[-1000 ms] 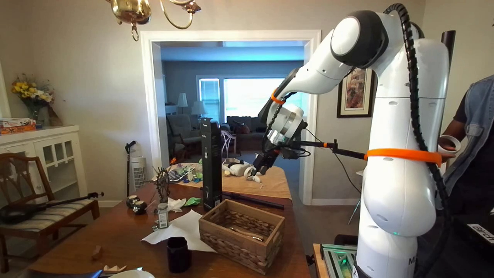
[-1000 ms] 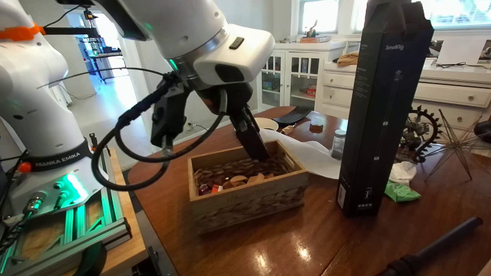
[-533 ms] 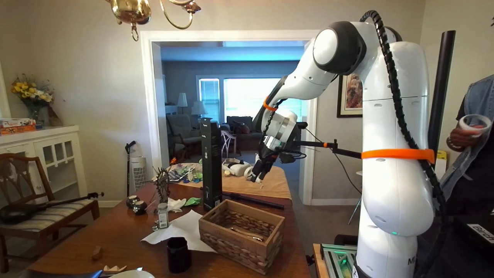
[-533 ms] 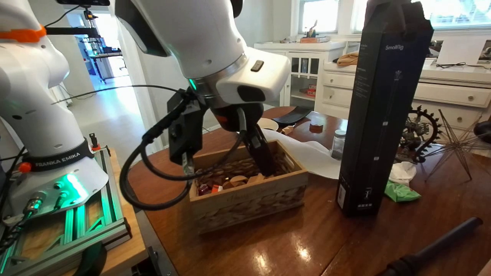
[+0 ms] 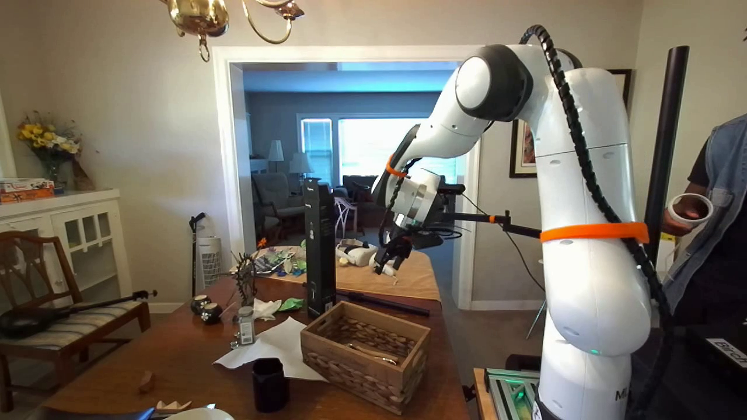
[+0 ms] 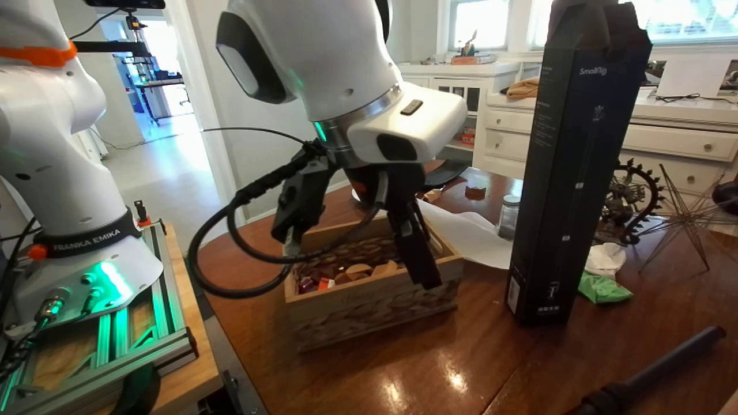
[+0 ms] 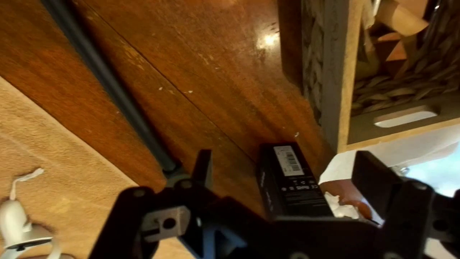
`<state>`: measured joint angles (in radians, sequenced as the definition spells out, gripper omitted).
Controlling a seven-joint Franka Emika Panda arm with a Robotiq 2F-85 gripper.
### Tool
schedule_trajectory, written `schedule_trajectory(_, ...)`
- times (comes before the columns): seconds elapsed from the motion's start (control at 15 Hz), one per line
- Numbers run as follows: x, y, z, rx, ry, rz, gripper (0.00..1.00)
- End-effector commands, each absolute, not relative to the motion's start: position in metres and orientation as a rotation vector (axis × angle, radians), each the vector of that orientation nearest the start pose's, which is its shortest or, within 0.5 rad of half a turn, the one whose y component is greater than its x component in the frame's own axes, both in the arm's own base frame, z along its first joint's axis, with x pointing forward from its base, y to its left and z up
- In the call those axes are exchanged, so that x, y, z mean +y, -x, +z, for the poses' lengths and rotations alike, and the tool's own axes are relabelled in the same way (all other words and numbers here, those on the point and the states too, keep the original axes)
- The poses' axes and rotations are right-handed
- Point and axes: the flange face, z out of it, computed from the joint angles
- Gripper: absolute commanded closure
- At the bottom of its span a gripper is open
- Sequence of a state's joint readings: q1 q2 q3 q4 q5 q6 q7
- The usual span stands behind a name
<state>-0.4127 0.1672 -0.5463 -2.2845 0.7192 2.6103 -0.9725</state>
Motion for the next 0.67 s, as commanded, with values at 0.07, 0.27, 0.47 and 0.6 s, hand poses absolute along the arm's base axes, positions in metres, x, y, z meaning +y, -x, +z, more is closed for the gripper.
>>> schedule_trajectory(0.07, -0.483, -0.332, 0.277, 1.08, 2.99, -0.469, 0.0)
schedule_trajectory(0.27, -0.498, -0.35, 0.264, 1.106, 2.986, -0.421, 0.0)
schedule_trajectory(0.47, -0.513, -0.361, 0.252, 1.075, 2.986, -0.428, 0.0)
schedule_trajectory(0.6, -0.524, -0.363, 0.245, 1.044, 2.985, -0.446, 0.0)
